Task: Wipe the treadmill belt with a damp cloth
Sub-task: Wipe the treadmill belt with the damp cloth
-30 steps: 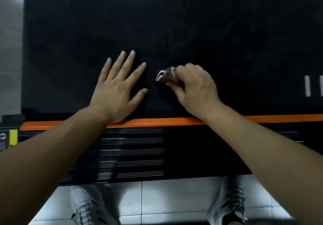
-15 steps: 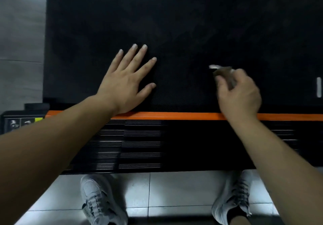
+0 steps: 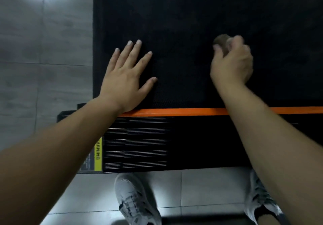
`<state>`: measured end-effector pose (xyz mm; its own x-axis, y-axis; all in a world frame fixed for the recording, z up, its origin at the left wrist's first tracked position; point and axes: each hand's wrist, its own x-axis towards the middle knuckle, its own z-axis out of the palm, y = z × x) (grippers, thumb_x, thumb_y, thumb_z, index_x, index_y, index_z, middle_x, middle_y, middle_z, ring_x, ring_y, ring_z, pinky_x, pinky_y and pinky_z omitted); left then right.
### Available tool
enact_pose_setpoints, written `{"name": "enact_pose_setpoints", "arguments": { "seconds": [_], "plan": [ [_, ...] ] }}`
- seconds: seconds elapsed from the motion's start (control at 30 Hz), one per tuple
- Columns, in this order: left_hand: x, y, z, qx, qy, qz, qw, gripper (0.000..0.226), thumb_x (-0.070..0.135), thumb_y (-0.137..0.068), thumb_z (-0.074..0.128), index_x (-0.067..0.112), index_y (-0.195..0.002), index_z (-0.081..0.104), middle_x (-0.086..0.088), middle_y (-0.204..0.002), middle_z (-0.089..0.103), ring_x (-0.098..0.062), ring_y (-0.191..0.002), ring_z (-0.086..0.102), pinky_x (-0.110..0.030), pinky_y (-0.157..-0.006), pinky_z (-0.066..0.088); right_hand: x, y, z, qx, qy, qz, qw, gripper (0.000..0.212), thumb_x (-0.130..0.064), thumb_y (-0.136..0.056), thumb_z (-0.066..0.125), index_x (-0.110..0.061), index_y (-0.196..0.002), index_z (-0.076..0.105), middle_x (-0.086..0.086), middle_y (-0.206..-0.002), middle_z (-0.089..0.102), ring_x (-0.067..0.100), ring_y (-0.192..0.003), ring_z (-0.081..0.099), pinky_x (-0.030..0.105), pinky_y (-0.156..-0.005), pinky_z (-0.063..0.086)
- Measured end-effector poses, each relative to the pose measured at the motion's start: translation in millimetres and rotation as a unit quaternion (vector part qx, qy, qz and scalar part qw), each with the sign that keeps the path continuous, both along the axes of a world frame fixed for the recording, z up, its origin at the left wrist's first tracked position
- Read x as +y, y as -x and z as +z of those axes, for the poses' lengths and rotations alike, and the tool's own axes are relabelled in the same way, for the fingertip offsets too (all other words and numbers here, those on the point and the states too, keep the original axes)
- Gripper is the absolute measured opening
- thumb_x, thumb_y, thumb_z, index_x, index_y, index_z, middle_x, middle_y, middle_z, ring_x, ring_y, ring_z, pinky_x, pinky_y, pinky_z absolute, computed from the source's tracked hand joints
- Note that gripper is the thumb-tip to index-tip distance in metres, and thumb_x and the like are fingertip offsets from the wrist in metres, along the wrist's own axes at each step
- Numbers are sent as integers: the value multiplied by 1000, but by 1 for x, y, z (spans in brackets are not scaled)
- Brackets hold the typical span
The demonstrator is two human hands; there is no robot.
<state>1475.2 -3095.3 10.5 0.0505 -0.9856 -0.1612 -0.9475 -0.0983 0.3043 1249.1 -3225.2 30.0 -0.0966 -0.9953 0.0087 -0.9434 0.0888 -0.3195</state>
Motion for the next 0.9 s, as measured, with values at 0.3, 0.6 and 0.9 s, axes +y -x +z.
{"name": "enact_pose_setpoints", "arguments": {
  "seconds": [0.3,0.6,0.9],
  "plan": [
    [9,-22,4,25,-15,58,998,83,68,-94,43,28,-163,21,-8,-172,-2,-23,-158,-6,-43,-128,-3,5,-13,-1,26,20,204,978,30,-44,-89,57,-15,-101,57,14,-102,62,36,-95,59,43,-76,48],
    [12,-52,5,213,-34,199,956,104,51,-87,72,23,-164,8,-7,-172,-7,-24,-158,-4,-36,-126,6,57,-92,-16,-50,33,395,917,22,-34,-85,66,-15,-83,56,8,-77,55,30,-69,52,35,-61,34],
    [25,-83,-11,492,-58,378,782,45,36,-106,53,23,-148,47,18,-124,63,4,-113,61,-31,-111,47,-42,-221,-9,-8,79,347,935,34,-45,-97,50,-21,-121,54,8,-119,56,25,-108,53,31,-81,33]
  ]
}}
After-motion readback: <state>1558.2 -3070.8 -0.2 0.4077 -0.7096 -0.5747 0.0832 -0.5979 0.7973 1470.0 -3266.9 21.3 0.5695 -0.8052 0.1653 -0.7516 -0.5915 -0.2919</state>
